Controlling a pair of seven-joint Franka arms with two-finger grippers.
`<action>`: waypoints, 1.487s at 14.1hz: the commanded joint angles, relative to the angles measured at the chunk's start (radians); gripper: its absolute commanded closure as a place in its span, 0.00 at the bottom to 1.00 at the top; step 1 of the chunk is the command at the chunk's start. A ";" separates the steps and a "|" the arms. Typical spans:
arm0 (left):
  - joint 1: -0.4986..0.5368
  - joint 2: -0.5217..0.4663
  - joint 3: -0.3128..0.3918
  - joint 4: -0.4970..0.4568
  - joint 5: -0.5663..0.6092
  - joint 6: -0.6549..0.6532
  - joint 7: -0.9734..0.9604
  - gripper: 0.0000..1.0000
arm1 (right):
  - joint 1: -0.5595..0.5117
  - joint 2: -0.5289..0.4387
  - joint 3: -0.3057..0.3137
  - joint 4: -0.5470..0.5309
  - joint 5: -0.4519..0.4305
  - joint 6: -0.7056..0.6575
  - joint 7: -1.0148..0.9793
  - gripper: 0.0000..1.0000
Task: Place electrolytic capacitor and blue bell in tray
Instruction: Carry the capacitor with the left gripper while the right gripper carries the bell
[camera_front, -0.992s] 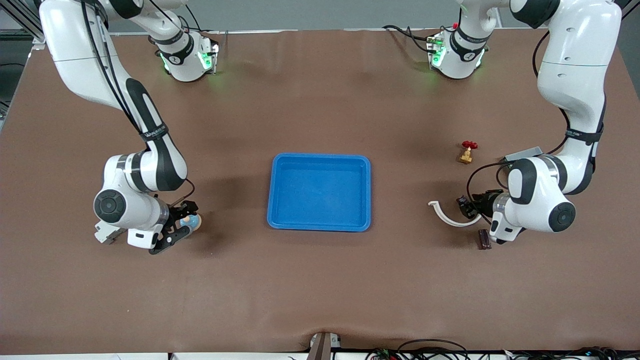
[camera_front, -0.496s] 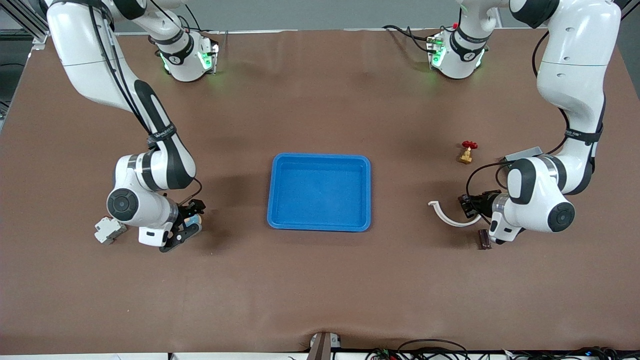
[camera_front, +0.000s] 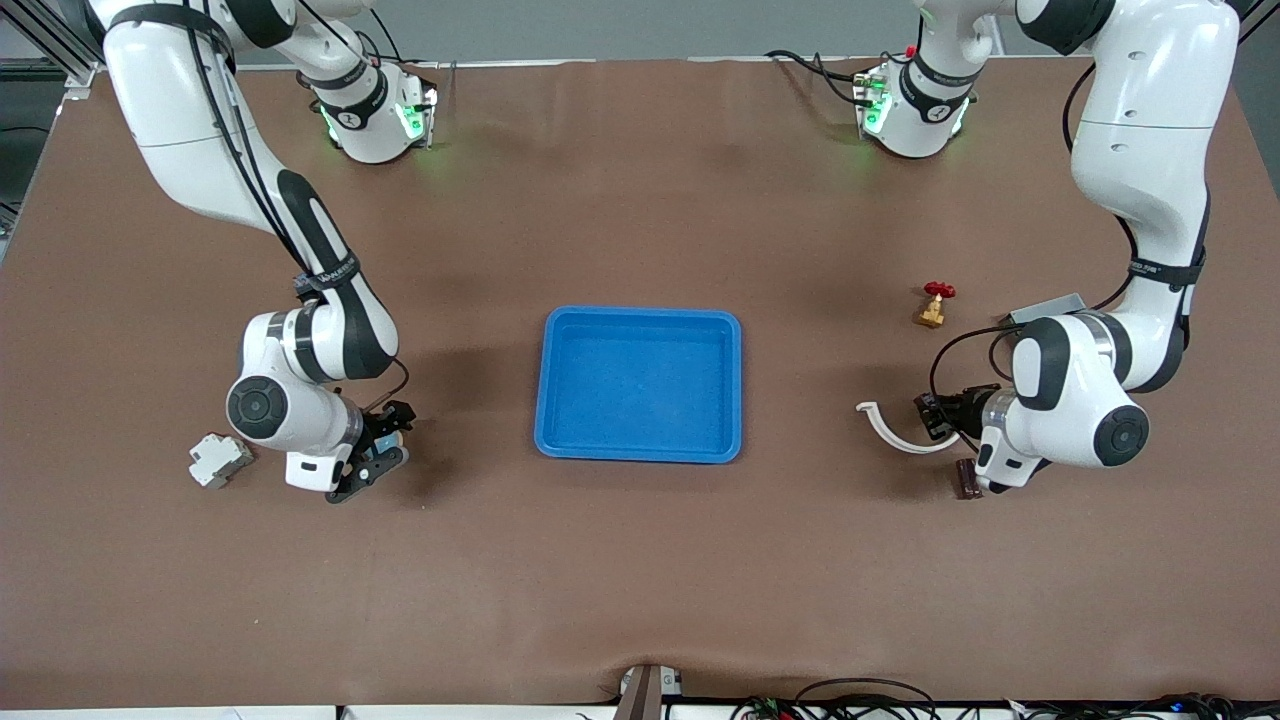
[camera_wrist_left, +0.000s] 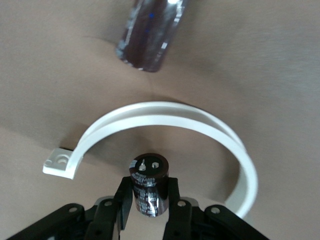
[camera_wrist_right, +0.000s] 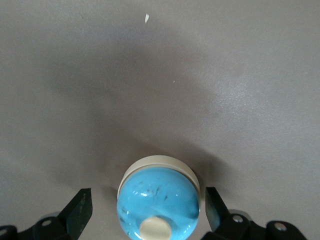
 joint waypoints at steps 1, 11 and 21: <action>-0.026 -0.039 0.003 0.007 0.017 -0.046 -0.020 1.00 | -0.005 -0.005 0.001 -0.012 0.010 0.009 -0.019 0.00; -0.090 -0.076 -0.147 0.144 0.008 -0.209 -0.534 1.00 | -0.008 -0.005 0.001 -0.012 0.010 0.004 -0.023 0.74; -0.102 -0.067 -0.344 0.197 0.009 -0.276 -0.769 1.00 | 0.058 -0.095 0.011 0.014 0.013 -0.204 0.214 0.86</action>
